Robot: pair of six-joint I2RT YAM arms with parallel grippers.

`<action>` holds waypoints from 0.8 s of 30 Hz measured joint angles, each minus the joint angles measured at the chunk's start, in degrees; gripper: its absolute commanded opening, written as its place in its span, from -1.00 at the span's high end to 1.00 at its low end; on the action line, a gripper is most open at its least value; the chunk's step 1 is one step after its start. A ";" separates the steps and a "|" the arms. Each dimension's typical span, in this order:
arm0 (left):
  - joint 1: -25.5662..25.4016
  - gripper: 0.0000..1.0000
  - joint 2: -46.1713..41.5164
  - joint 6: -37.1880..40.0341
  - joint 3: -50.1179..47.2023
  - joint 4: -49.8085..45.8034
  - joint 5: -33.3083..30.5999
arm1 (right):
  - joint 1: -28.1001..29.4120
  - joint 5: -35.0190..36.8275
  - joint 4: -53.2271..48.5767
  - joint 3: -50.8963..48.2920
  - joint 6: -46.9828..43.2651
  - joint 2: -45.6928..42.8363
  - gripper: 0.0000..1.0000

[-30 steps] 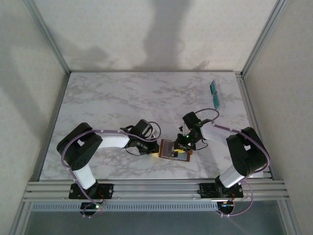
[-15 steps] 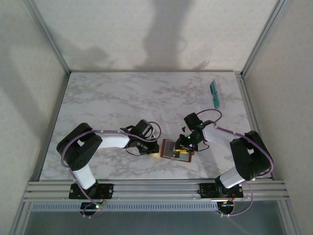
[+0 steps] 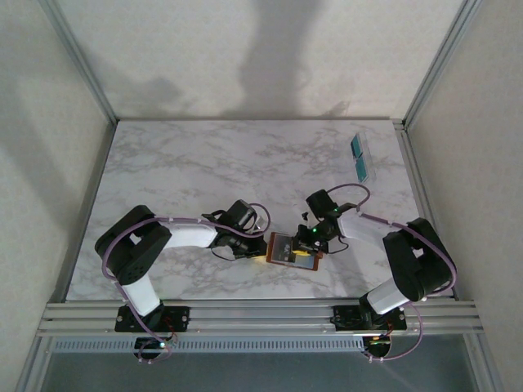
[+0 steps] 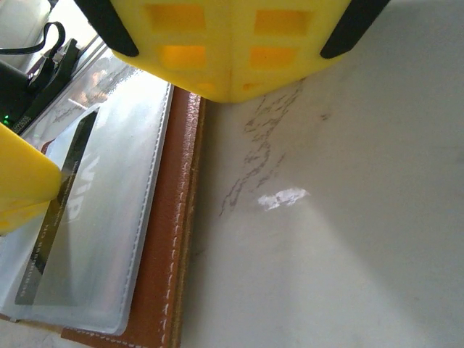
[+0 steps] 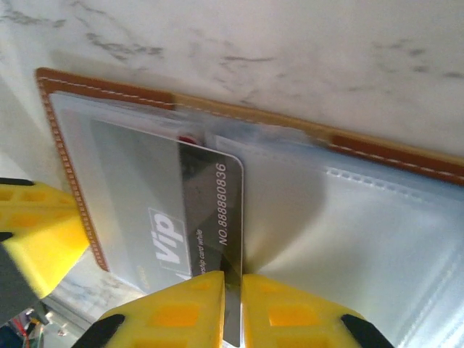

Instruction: Put the credit cards into the card holder

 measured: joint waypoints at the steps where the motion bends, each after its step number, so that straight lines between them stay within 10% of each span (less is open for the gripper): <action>1: -0.02 0.91 0.00 0.00 0.00 0.02 -0.09 | 0.33 -0.35 0.68 0.00 0.35 0.26 0.72; 13: -0.04 0.92 -0.02 0.00 0.00 0.07 -0.11 | 3.32 0.15 2.86 1.49 2.43 2.69 0.61; 24: -1.20 0.92 -1.64 -0.96 -1.77 1.20 -2.29 | 4.59 4.92 -3.98 2.69 -0.57 -3.50 0.07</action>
